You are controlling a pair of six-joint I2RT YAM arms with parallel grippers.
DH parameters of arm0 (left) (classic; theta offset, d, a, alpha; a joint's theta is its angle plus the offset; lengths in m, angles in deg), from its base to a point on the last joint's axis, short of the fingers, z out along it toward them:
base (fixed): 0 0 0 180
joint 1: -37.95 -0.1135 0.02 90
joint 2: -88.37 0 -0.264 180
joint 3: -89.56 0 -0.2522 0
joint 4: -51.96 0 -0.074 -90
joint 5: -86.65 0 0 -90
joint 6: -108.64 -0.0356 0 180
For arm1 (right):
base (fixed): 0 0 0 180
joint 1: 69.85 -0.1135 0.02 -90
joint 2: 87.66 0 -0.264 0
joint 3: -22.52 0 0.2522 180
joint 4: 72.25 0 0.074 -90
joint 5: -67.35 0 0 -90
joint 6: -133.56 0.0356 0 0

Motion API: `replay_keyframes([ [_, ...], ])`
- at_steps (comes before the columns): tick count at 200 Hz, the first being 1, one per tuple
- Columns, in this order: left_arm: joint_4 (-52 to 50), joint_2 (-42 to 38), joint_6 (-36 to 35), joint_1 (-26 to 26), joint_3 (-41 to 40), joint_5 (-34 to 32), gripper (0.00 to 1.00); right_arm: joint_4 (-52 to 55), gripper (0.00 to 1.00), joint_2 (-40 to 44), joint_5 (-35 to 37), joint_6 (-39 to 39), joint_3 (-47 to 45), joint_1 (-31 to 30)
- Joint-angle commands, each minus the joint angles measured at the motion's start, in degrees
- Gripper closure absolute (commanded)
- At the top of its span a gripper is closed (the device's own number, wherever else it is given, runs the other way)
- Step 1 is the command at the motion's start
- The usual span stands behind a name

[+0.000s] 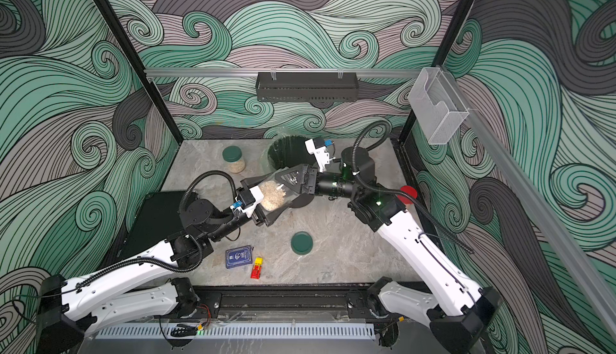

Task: Empty expired oatmeal from jars
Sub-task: Pour the expired oatmeal into the trash bin.

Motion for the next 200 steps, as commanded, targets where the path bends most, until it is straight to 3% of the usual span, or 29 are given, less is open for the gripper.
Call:
replay_keyframes([
  [1,2.37,-1.11,1.84,0.17,2.61,-1.35,1.0,-3.12,0.01,2.45,0.4,-1.18,-0.73,0.97],
  [44,2.33,-0.77,2.59,0.12,3.02,-2.3,1.0,3.69,0.01,3.86,2.77,-4.99,-0.89,4.15],
  [78,-4.93,0.22,3.03,0.09,7.57,-6.31,1.0,12.37,0.01,6.2,10.43,-13.5,0.68,7.7],
  [143,-29.51,8.39,4.67,-0.53,27.03,-13.18,1.0,14.85,0.01,2.11,19.06,-22.18,6.28,13.1],
  [200,-53.36,21.02,8.98,-5.13,46.55,-12.33,1.0,10.57,0.01,-3.16,19.82,-24.25,8.18,15.66],
])
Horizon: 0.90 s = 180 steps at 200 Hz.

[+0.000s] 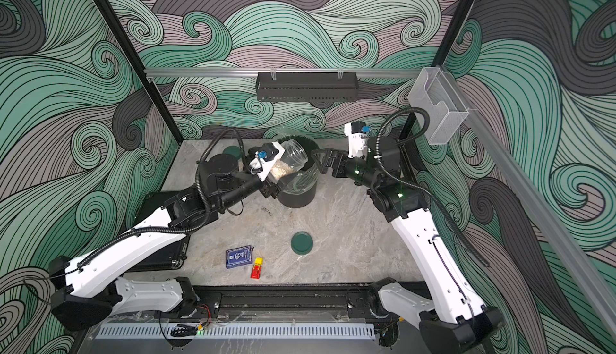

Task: Empty expired oatmeal from jars
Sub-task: Pour the expired oatmeal into the trash bin.

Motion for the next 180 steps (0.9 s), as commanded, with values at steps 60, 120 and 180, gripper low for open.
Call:
replay_keyframes([
  [60,-26.97,15.09,9.07,-8.43,24.63,0.96,1.0,-3.9,0.01,-3.27,0.92,-2.11,0.1,2.17],
  [120,-50.61,32.67,13.77,-12.06,53.01,2.31,1.0,-6.93,0.01,-4.83,-0.97,-0.88,-1.8,2.57],
  [180,-55.35,37.31,17.37,-12.7,59.12,1.73,1.0,-7.41,0.01,-5.9,-1.88,-0.6,-2.72,3.07],
])
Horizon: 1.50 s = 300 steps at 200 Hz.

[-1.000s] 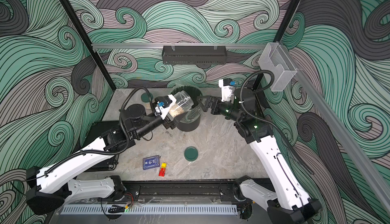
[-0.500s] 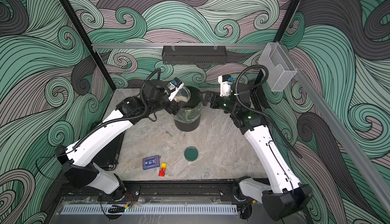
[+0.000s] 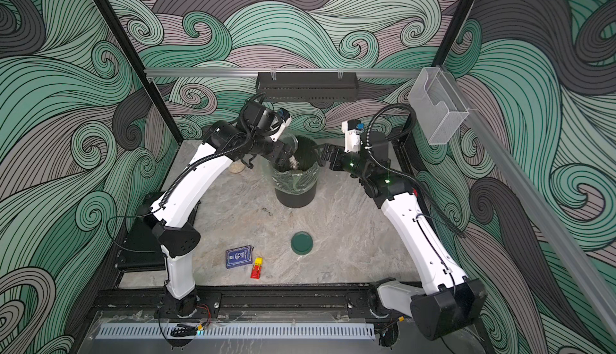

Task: Empty expired oatmeal from jars
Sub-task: Pour the expired oatmeal into the trash bin.

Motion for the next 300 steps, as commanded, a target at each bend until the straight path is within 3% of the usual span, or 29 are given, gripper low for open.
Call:
replay_keyframes([
  [1,-2.5,-0.82,3.65,-0.63,3.26,-0.45,1.0,-1.99,0.01,-0.14,-1.11,0.23,-0.52,0.57],
  [68,-4.25,-0.91,5.2,-1.19,4.12,0.32,1.0,-2.58,0.01,0.34,-1.38,-1.32,-1.24,0.92],
  [116,-7.59,1.09,7.23,-1.34,8.95,1.44,1.0,-3.75,0.01,0.78,-2.14,-3.19,-1.57,0.9],
  [168,-10.06,2.48,10.67,-1.45,11.41,-0.73,1.0,-5.01,0.01,0.24,-5.41,-6.28,-1.59,0.93],
  [242,-11.8,6.7,11.57,-2.12,15.71,3.18,1.0,-17.28,0.05,3.68,-11.79,-25.9,-6.57,0.66],
  [300,-11.04,8.45,11.73,-3.52,16.52,7.41,1.0,-20.5,0.01,5.9,-21.47,-58.53,-11.84,-0.67],
])
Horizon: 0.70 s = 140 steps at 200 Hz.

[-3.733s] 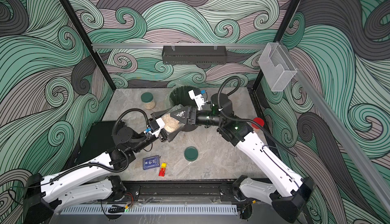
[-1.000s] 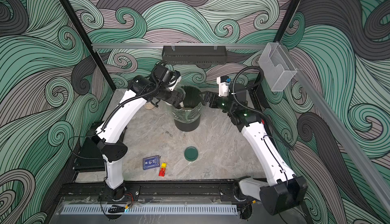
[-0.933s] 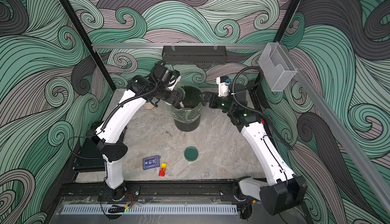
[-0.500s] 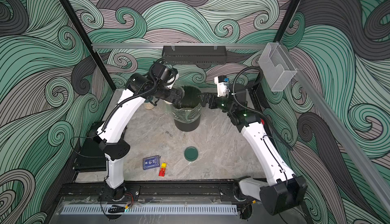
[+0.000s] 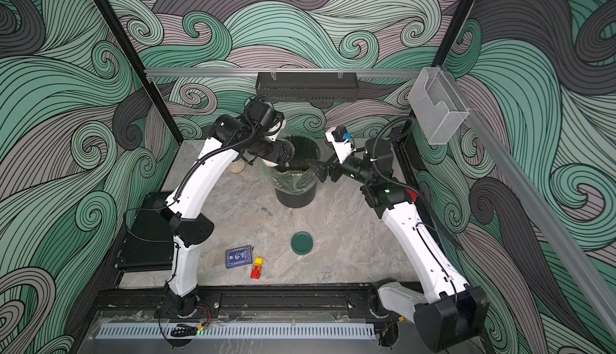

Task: Empty expired oatmeal from jars
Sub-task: Pour the expired oatmeal into the trash bin.

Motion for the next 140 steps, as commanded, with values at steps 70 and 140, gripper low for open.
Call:
replay_keyframes([
  [70,2.47,1.06,3.01,-2.87,3.62,7.78,1.0,-1.57,0.01,-3.48,-8.8,-31.88,-0.27,-0.93],
  [140,6.13,-1.96,14.22,-3.86,1.13,15.46,1.0,-0.05,0.01,-7.39,-7.35,-32.9,2.24,-4.45],
])
